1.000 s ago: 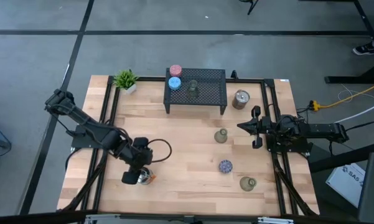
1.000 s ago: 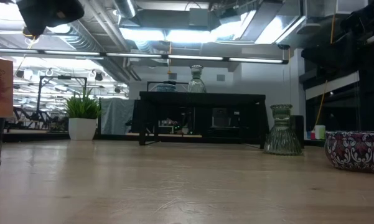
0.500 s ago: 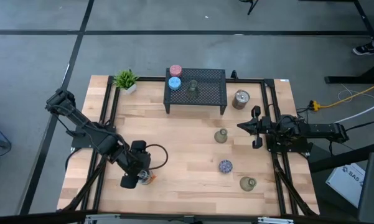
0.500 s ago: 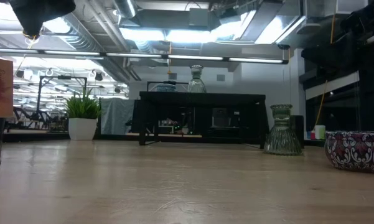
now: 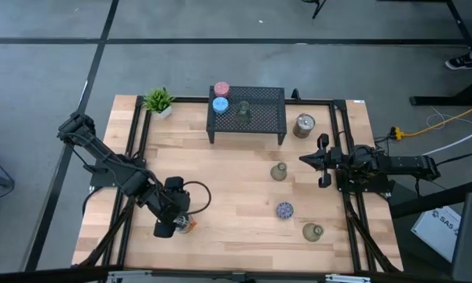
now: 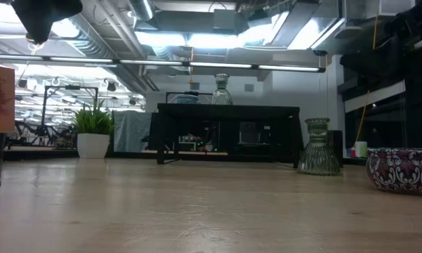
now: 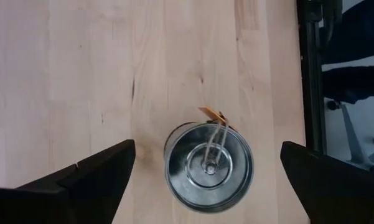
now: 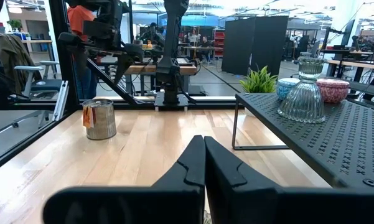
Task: Pick & Place candle stick holders
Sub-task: Put the bottom silver scented candle on the shelf
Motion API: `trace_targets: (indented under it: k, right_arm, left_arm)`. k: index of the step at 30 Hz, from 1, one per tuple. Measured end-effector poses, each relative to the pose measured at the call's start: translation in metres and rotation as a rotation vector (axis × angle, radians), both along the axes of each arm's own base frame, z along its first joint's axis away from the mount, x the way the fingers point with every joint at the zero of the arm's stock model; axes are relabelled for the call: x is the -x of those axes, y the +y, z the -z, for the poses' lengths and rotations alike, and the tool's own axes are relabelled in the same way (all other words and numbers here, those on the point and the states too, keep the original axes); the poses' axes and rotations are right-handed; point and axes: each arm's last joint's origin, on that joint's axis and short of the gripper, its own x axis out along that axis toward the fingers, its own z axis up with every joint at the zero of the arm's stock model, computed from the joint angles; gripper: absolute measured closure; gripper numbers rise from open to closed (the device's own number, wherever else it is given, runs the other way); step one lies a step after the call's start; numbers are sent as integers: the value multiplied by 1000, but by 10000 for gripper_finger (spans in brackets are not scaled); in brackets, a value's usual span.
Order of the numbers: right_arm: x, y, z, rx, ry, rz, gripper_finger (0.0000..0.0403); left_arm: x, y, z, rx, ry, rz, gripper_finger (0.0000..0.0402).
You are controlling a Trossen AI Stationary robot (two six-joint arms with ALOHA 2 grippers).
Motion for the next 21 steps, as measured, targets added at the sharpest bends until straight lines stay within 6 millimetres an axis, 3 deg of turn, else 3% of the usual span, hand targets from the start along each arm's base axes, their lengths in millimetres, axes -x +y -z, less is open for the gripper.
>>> trace_targets:
  k: [13,21]
  right_arm:
    - [0,0,0,0,0,0,402]
    - [0,0,0,0,0,0,402]
  left_arm:
    - [9,-12,0,-29,-24,32,2]
    - [12,-14,-1,-51,-28,139,1]
